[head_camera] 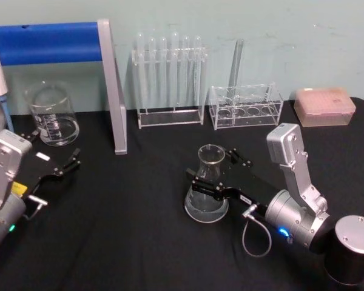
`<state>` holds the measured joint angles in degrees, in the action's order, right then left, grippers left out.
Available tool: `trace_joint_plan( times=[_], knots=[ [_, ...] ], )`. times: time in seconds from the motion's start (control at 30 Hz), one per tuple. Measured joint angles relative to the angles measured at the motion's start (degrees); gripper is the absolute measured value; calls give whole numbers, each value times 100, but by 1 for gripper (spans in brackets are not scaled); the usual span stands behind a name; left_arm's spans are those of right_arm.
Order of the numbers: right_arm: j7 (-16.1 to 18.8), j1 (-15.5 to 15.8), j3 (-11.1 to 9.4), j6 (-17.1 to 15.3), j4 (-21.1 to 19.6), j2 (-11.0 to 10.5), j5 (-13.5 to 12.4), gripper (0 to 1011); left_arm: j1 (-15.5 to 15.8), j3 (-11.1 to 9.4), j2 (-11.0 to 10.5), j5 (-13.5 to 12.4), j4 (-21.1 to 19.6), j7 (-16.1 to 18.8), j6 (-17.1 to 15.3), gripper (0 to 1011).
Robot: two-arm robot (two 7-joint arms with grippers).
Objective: Grasp the erlenmeyer flask with one hand, shake it three times, then place it back.
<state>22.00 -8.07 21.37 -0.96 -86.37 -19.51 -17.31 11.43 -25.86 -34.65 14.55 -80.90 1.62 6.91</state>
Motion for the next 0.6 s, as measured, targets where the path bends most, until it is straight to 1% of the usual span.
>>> trace_joint_plan(
  times=[0.3, 0.53, 0.6],
  knots=[
    [50, 5, -11, 6, -14, -33, -32, 1000, 0, 0, 0, 0, 0, 0, 0, 1001],
    [91, 85, -36, -3, -112, -126, -92, 1000, 0, 0, 0, 0, 0, 0, 0, 1001],
    [114, 164, -61, -22, -213, -196, -130, 1000, 0, 0, 0, 0, 0, 0, 0, 1001]
  ],
)
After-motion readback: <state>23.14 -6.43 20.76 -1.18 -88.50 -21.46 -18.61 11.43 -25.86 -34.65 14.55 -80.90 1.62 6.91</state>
